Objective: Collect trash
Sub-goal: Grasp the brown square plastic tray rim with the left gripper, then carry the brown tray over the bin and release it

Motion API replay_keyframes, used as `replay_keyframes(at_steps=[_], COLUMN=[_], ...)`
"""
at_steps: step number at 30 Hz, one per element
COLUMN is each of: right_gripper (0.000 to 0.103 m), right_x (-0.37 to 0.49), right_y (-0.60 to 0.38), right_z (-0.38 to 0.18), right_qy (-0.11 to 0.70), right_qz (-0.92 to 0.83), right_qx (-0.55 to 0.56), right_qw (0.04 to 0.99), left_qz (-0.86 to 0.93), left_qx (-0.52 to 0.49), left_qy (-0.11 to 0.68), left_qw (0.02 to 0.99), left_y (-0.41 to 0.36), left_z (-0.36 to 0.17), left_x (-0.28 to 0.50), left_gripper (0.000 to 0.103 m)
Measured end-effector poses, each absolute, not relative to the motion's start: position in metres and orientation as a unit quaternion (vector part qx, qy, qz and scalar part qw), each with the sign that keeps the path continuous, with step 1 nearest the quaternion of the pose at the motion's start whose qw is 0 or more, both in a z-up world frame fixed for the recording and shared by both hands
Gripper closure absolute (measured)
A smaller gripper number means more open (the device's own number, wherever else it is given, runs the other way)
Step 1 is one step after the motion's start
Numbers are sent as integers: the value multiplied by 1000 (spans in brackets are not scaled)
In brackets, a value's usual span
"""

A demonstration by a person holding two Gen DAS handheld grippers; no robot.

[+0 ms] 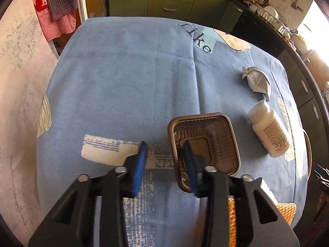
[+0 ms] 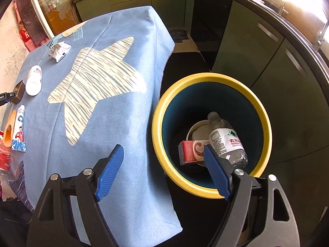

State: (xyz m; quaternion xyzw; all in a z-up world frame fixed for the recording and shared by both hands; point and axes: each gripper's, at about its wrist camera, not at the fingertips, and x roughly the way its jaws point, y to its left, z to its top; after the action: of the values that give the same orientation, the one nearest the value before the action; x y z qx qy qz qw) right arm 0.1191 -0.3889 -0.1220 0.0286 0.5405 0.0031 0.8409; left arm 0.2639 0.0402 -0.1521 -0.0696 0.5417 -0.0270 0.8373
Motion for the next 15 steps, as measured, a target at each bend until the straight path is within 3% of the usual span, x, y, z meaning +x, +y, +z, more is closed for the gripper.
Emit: replay_keyframes(at_steps=[3,15], right_gripper=[27,27], right_x=[117,98], right_y=[-391,-406], right_z=[-121,-114], right_qy=[537,513], right_qz=[4,-12], right_qx=[32,45], right_qw=[843,857], left_qz=[-30,-72], left_qx=[-75,-3], left_qy=[545,487], left_qw=[835,870], left_y=[44,9], left_z=[-153,-82], left_x=[264,236], left_gripper=[97,98])
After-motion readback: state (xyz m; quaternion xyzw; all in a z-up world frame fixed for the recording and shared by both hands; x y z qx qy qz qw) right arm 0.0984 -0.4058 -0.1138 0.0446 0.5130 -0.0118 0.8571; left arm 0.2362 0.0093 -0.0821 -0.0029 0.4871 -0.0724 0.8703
